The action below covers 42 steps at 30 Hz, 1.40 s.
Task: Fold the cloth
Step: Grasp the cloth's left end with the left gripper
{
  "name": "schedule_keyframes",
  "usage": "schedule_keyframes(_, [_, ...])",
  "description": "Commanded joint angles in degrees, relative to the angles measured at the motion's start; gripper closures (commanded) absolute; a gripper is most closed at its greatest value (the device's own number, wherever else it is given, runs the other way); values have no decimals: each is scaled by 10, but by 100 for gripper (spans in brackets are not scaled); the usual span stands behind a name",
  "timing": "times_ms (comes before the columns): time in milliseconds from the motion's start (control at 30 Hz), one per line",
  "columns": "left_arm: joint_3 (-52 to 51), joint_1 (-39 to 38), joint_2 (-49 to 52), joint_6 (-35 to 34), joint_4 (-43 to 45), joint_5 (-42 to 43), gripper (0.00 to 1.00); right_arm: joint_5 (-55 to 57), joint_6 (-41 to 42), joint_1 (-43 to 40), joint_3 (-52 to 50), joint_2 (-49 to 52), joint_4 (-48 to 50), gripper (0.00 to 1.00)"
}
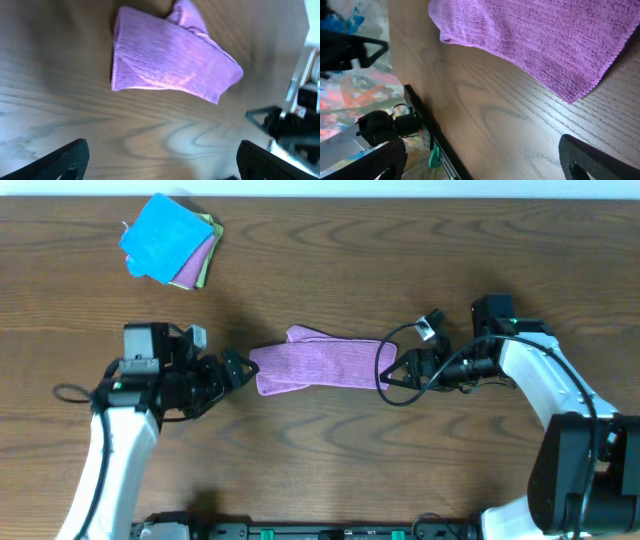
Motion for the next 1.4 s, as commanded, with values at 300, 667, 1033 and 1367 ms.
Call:
schedule_keyframes(300, [6,-2,184,-55,158,64,5,-20,-6,-2,-3,-2,-1,5])
schedule_keyframes(667, [6,-2,249,-59,284,87,5,-20,-6,-2,-3,-2,-7,6])
schedule_keyframes(1033, [6,-4,275,-68,310,92,5,-20,-6,-2,-3,-2,-6,7])
schedule_keyframes(1367, [6,-56,275,-93,340,80,5,-20,-5,-2,-3,-2,-2,8])
